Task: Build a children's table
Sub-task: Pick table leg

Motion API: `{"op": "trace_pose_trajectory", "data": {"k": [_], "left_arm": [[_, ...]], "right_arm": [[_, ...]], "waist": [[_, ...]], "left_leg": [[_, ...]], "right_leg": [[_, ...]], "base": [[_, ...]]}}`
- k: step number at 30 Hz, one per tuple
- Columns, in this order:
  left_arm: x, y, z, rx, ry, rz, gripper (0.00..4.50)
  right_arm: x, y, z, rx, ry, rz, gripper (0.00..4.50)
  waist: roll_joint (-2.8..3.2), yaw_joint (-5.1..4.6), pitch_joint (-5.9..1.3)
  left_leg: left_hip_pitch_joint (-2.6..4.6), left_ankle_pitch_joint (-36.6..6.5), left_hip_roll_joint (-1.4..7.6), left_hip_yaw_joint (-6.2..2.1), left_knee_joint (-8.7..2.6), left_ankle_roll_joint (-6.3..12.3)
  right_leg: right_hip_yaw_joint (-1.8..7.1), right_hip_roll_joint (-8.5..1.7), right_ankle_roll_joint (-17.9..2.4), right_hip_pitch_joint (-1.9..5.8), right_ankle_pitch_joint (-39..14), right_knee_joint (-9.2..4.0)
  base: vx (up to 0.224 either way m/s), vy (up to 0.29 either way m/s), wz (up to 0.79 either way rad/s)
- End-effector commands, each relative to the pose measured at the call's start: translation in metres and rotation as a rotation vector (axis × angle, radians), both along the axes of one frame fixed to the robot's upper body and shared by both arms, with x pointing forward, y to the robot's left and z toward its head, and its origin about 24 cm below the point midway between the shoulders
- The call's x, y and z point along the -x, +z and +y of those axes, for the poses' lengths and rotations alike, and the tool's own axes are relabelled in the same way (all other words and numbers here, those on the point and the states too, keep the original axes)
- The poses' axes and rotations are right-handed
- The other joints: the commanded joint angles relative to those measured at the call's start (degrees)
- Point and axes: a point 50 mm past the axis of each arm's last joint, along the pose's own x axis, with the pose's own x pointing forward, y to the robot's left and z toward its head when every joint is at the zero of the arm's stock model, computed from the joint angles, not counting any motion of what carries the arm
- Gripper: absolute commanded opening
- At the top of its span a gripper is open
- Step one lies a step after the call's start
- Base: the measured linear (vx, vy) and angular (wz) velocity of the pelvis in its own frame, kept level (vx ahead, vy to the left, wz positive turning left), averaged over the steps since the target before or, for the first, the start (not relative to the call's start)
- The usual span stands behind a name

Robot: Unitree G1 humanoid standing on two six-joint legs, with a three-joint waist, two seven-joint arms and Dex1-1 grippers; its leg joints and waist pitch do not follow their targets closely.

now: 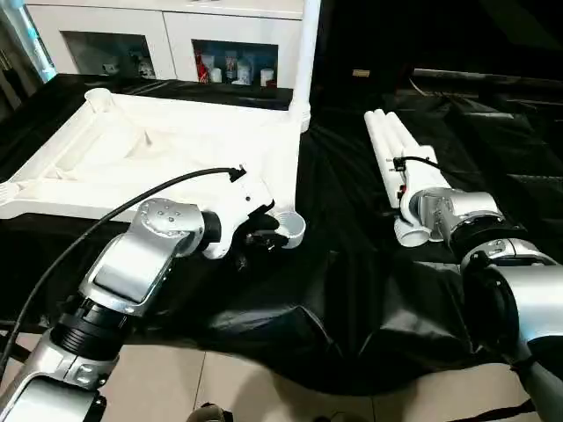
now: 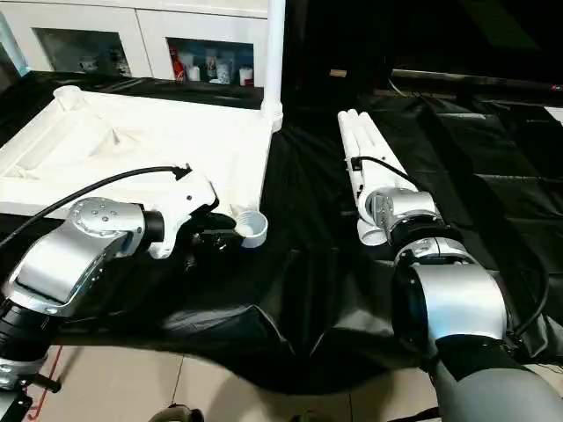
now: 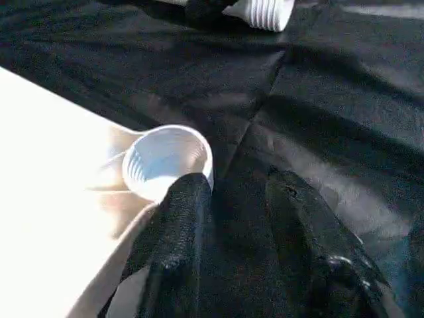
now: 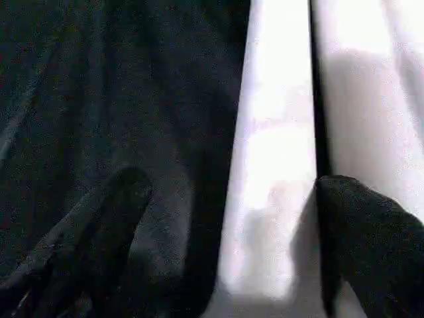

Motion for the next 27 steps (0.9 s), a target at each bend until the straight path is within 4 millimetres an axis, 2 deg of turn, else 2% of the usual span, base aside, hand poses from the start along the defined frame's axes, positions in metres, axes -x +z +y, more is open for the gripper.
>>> {"op": "trace_pose_trajectory", "data": {"k": [1,7,9,13,16,17,20,27], "left_arm": [[0.003,0.001,-0.002,-0.001,-0.016,0.001,1.72],[0.004,0.001,-0.001,-0.004,-0.014,0.008,1.72],[0.004,0.001,0.000,-0.006,-0.013,0.008,1.73],[0.004,0.001,0.000,-0.007,-0.014,0.007,1.73],[0.004,0.001,-0.001,-0.008,-0.016,0.006,1.73],[0.004,0.001,-0.001,-0.008,-0.016,0.006,1.73],[0.004,0.001,-0.001,-0.009,-0.025,0.009,1.73],[0.005,0.000,-0.002,-0.009,-0.039,0.014,1.73]], "right_arm": [[0.001,0.001,-0.001,-0.025,-0.008,0.023,4.50],[0.005,-0.004,0.002,-0.131,-0.034,0.068,4.50],[0.006,-0.006,0.004,-0.153,-0.027,0.089,4.23],[0.011,-0.014,0.004,-0.166,-0.023,0.133,4.11],[0.014,-0.017,0.002,-0.168,-0.034,0.151,3.76],[0.014,-0.017,0.002,-0.169,-0.035,0.151,3.76],[0.016,-0.021,0.001,-0.191,-0.051,0.168,3.38],[0.020,-0.027,-0.002,-0.199,-0.063,0.185,2.84]], "waist": [[0.36,0.27,-4.68],[0.27,0.35,-4.66],[0.25,0.38,-4.66],[0.15,0.42,-4.57],[-0.04,0.39,-4.57],[-0.02,0.43,-4.60],[0.05,0.43,-4.64],[-0.15,0.44,-4.65]], "left_leg": [[0.98,-9.68,1.44,-0.23,-3.07,-0.85],[1.01,-9.93,1.42,-0.25,-3.10,-1.07],[1.01,-9.92,1.44,-0.25,-3.09,-1.12],[1.08,-10.54,1.47,-0.25,-3.13,-1.38],[1.04,-10.74,1.47,-0.25,-3.15,-1.63],[1.06,-10.66,1.45,-0.26,-3.13,-1.62],[1.06,-10.47,1.47,-0.27,-3.14,-1.69],[1.07,-10.36,1.45,-0.23,-3.12,-1.64]], "right_leg": [[2.41,-3.90,-14.27,3.22,-4.61,-3.49],[2.37,-3.88,-13.95,3.19,-5.50,-3.51],[2.36,-3.91,-13.98,3.15,-5.65,-3.52],[2.37,-4.00,-13.72,3.05,-7.34,-3.66],[2.38,-4.04,-13.40,3.05,-8.21,-3.76],[2.39,-4.04,-13.38,3.07,-8.16,-3.71],[2.38,-4.02,-13.27,3.04,-7.83,-3.68],[2.38,-4.03,-13.24,3.00,-7.80,-3.71]], "base": [[0.000,0.000,0.00],[0.000,0.000,0.00],[0.000,0.000,0.00],[0.000,0.000,0.00],[0.000,0.000,0.00],[0.000,0.000,0.00],[0.000,0.000,0.00],[0.000,0.000,0.00]]}}
